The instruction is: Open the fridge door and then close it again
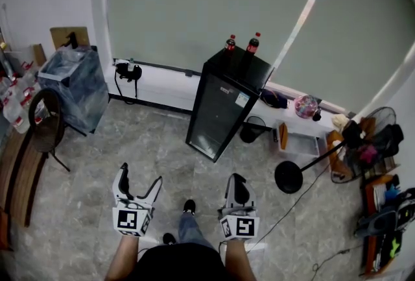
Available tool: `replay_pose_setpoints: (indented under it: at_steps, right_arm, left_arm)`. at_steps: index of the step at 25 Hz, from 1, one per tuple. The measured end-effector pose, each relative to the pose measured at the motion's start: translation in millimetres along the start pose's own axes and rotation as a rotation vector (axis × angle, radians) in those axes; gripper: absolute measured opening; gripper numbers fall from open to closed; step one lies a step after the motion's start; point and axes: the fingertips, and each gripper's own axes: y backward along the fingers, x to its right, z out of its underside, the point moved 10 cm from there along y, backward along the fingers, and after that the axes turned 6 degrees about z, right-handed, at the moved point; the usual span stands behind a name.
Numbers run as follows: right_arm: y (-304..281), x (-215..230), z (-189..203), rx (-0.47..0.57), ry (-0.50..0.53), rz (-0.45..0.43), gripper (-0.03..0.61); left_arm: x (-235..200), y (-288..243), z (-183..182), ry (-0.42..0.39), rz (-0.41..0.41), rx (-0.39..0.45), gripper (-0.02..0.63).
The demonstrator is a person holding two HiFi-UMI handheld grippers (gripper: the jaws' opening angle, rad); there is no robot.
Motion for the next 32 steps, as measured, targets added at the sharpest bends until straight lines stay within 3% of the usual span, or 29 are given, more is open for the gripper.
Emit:
replay_pose_setpoints:
  at_steps: [10,18,32]
  right_arm:
    - [-73,12,14,-0.002,-0.020,-0.012,0.009]
    - [-146,42,23,-0.005,-0.035,-0.020,0.009]
    - [-242,101,42,-0.019,-0.064,-0.046,0.009]
  left_arm:
    - [-22,-64,3,-0.036,-0.006,-0.022,0.446]
    - [-29,-148,1,-0.012,0.006,-0.030,0.445]
    - [-20,-283,21,-0.045,0.049,-0.074,0.445]
